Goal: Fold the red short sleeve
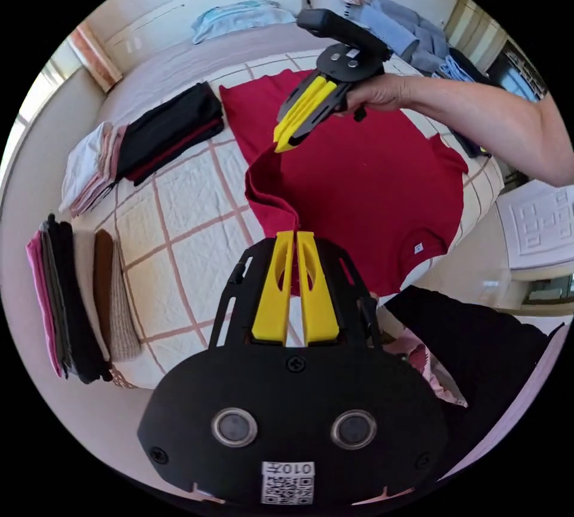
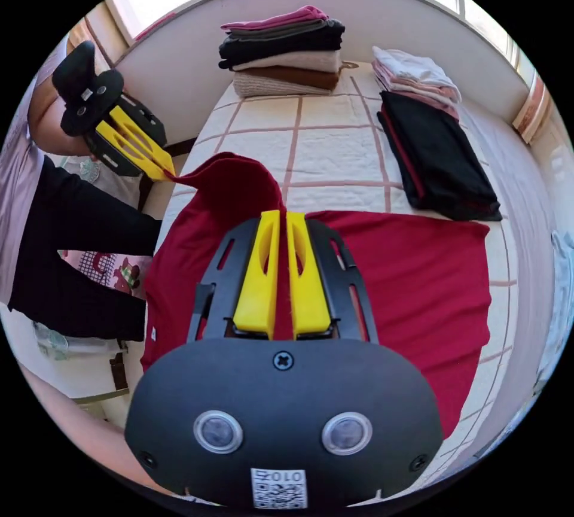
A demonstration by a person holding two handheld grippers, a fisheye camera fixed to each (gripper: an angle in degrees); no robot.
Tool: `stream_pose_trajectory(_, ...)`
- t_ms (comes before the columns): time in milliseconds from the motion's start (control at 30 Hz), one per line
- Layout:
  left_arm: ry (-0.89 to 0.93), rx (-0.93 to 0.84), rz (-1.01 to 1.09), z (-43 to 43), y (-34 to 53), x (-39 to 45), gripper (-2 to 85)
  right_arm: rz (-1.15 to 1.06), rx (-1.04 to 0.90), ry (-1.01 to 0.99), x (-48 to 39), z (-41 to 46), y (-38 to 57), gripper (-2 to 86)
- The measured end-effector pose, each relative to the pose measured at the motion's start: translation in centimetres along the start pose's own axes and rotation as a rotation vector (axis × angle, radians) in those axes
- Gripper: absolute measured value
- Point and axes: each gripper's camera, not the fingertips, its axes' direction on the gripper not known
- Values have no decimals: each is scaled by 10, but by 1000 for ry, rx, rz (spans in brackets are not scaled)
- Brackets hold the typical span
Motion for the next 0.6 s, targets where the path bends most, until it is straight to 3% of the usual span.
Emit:
stream_pose_trajectory(167,-34,-81,202,37,-42,97,5,388,-82,-1,14,18,99,29)
stream_pose_trajectory(300,110,-189,314,77,-58,146,20,596,-24,-11,8,9,142,41)
stream_pose_trajectory(433,61,-130,275,60,-31,139,37,761,44,-180,-15,10,169,54)
stream_pose_trajectory(533,-102,-194,254,69,-2,116,41,792,83,-227,-51,19,175,53)
stream_pose_trajectory(600,-108,-247,237,80,6,98,40,788,109,-231,-76,24,175,51)
